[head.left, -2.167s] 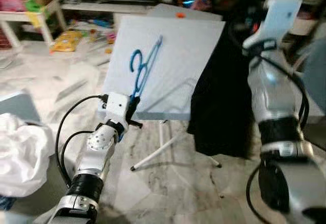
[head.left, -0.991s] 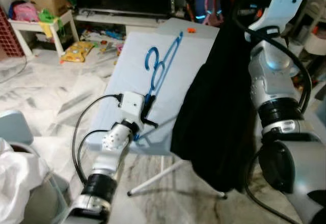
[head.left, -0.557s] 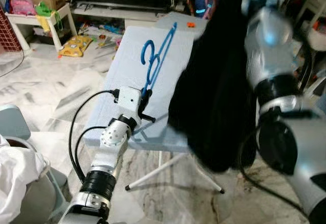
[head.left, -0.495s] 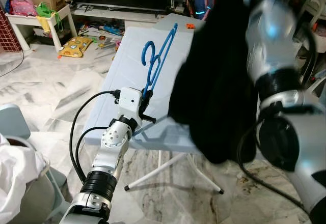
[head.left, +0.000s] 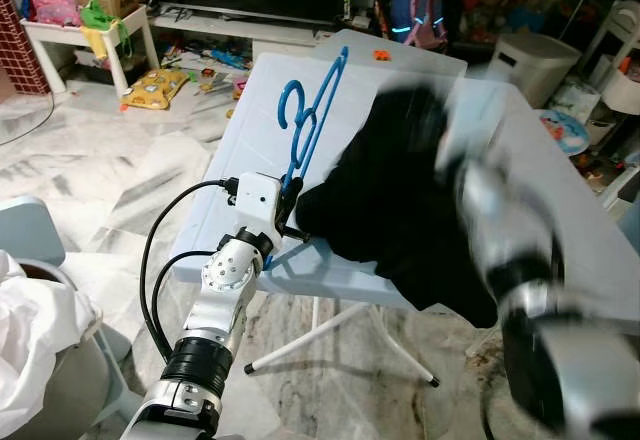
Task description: Hang hanger
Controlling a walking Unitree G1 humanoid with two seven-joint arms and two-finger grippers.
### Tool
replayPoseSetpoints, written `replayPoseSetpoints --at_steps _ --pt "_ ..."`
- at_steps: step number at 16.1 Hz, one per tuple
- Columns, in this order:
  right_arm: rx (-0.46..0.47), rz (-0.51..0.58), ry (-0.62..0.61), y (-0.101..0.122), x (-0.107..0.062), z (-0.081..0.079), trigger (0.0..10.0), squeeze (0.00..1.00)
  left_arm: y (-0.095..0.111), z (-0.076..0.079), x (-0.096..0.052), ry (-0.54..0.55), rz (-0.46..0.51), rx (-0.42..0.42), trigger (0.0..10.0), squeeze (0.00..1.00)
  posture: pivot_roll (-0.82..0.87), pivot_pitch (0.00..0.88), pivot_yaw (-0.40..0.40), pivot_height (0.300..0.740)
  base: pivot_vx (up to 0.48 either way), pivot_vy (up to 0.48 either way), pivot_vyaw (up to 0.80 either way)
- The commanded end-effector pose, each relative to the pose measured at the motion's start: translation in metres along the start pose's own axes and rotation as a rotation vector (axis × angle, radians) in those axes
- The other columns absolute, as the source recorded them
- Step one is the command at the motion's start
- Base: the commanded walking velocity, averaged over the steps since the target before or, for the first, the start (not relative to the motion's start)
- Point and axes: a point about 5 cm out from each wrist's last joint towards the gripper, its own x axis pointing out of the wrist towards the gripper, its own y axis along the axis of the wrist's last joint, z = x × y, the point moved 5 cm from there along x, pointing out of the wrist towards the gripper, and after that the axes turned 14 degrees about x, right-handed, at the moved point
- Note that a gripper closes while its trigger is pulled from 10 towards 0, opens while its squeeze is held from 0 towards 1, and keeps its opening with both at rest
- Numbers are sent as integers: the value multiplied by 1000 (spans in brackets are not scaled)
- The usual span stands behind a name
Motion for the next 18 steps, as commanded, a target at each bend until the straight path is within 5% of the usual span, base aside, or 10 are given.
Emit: replayPoseSetpoints --at_steps 1,2,5,12,16,18 --pt "-49 -60 17 -6 -4 10 10000 1000 -24 11 -6 -38 -95 -18 10000 0 78 0 -95 740 0 0 0" --pt "-63 -163 19 -31 -19 19 10000 1000 -24 12 -6 -44 -93 -18 10000 0 75 0 -93 740 0 0 0" --pt "-38 -238 16 -51 -54 39 10000 1000 -24 11 -5 -50 -96 -16 10000 0 64 0 -80 740 0 0 0" --pt "66 -205 25 -43 -109 58 10000 1000 -24 16 -4 -87 -98 -10 10000 0 46 0 -57 740 0 0 0" --pt "221 -213 279 -30 -129 22 10000 1000 -22 15 -1 -92 -96 -6 10000 0 51 0 -57 740 0 0 0" --pt "325 -287 442 -39 -145 -11 10000 1000 -24 13 -3 -91 -98 -3 10000 0 57 0 -60 740 0 0 0"
